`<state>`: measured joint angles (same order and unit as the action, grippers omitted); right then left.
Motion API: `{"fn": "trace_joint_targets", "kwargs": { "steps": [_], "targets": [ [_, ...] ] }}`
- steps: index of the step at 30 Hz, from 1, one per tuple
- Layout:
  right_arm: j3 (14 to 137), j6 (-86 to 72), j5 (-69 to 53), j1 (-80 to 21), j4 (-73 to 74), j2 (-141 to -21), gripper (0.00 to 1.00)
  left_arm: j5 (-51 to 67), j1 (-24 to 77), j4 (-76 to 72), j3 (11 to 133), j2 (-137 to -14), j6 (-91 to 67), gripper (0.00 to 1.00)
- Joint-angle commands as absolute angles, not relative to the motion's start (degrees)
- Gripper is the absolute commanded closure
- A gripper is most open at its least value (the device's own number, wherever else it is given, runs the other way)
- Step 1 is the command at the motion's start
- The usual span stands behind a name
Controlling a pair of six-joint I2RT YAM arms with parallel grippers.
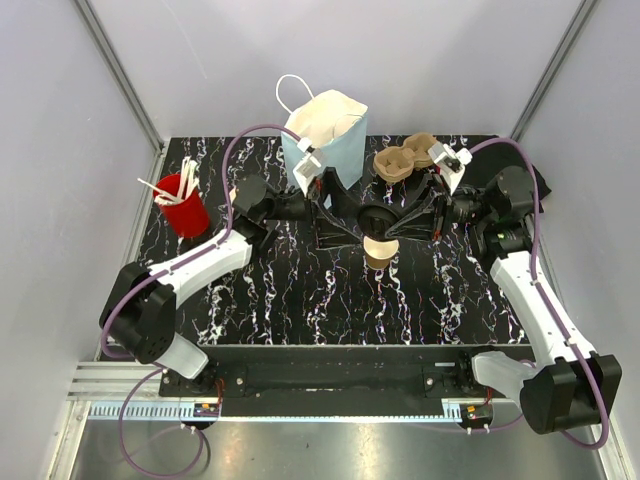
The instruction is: Pack the takeout coffee
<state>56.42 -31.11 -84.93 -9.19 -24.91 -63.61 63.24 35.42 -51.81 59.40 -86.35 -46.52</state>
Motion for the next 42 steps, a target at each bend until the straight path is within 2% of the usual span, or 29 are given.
{"fn": "trace_joint_targets", "kwargs": {
  "steps": [1,11,14,20,26,29,30,33,34,36,41,42],
  "targets": [
    [55.5,-30.4,-83.3,-8.8,-27.3,-63.9,0.75,64.0,36.0,-51.5,61.4,-86.2,-43.9,0.07],
    [54.9,-25.8,-80.7,-8.8,-23.4,-63.9,0.75,64.0,36.7,-51.9,62.0,-86.5,-44.6,0.25],
    [54.8,-25.0,-80.1,-8.8,-22.7,-64.2,0.75,64.0,36.9,-51.8,62.0,-86.5,-44.7,0.32],
    [54.7,-23.2,-79.5,-8.8,-21.1,-64.2,0.74,64.1,37.2,-50.9,62.7,-86.7,-44.7,0.57],
    [55.0,-19.7,-78.5,-8.8,-17.2,-64.2,0.69,64.1,37.1,-49.8,62.9,-86.7,-44.6,0.66],
    [56.3,-15.0,-77.3,-8.8,-11.6,-64.3,0.6,64.0,37.1,-49.0,62.7,-86.2,-44.4,0.72],
    [56.9,-13.5,-76.5,-8.8,-9.8,-64.3,0.49,64.0,37.2,-48.1,62.8,-86.0,-44.2,0.72],
    [59.5,-7.0,-74.2,-8.5,-2.0,-64.3,0.37,64.1,37.1,-44.4,62.8,-85.1,-42.5,0.72],
    [61.9,-1.5,-73.1,-8.4,5.0,-64.4,0.3,64.0,37.2,-43.1,62.8,-84.6,-40.7,0.72],
    [64.9,5.9,-68.3,-8.3,16.4,-64.7,0.26,63.9,37.1,-37.7,63.0,-83.8,-38.5,0.71],
    [72.4,22.5,-57.8,-8.4,30.1,-64.2,0.18,62.3,36.7,-23.1,65.1,-81.1,-27.7,0.68],
    [73.5,24.8,-54.5,-8.4,34.1,-63.9,0.17,61.3,36.4,-16.3,65.7,-80.8,-25.6,0.68]
  ]
}}
